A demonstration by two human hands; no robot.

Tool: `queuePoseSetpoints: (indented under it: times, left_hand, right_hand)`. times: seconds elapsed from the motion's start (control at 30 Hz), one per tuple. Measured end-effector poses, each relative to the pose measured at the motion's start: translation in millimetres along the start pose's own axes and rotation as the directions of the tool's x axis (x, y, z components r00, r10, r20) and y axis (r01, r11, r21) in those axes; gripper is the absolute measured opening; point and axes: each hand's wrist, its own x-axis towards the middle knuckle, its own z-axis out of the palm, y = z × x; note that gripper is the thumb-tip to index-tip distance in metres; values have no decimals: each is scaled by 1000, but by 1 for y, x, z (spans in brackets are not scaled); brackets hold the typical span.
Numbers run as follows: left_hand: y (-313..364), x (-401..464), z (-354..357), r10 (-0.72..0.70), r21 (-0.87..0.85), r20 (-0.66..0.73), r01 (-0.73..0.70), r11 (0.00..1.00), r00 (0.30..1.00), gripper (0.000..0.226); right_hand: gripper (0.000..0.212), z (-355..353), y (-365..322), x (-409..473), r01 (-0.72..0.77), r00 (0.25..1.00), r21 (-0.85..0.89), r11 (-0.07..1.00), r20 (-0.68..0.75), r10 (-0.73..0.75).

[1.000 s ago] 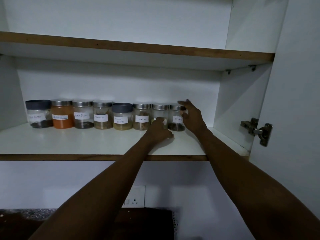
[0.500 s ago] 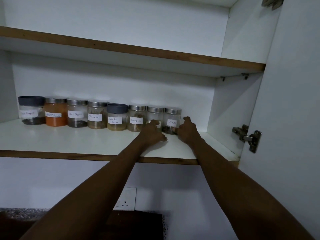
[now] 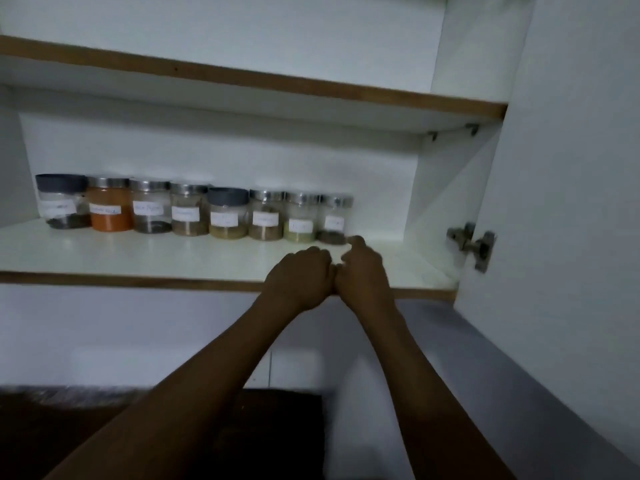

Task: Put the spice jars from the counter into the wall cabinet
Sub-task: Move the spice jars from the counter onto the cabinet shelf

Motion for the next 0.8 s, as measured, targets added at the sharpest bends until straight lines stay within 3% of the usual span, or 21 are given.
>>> queuePoseSetpoints:
  times: [0.1,0.17,0.23,0.3,0.37,0.47,0.53,0.6,0.7,0.8]
  left_hand:
    - [4,-74,27,146,-133,-343,-202,970,928,26]
    - [-2,-129,57,106,-292,-361,-220,931,926,48]
    - [-23,-187,95,6,-410,-273,-122,904,962,54]
    - [-51,-245,134,-129,-441,-115,65,895,985,58]
    - [-82,-293,167,-306,-411,74,309,858,949,68]
    - [-125,-353,206,-520,-251,359,616,746,775,80]
    - [-149,-383,232,-601,-141,474,729,669,643,89]
    - [-165,-402,251,-620,-89,534,768,635,575,95]
    - [-187,-414,272,-595,-124,590,790,601,546,100]
    - [-201,-414,287,-548,-147,626,775,615,554,102]
  right_hand:
    - [38,17,8,-68,280,924,261,924,-333,-186]
    - [40,47,25,-111,309,900,323,895,-402,-167]
    - [43,91,48,-155,167,964,389,906,-255,-68]
    - [44,136,71,-199,-98,995,364,926,24,96]
    - [42,175,92,-238,-317,926,261,912,293,238]
    - [40,224,109,-298,-457,744,46,888,567,353]
    - [41,255,111,-330,-500,650,-17,866,653,388]
    - [43,278,111,-353,-513,595,-47,857,700,394]
    - [51,312,112,-372,-474,561,-86,877,737,376]
    - [62,333,114,-380,-447,578,-94,890,729,368]
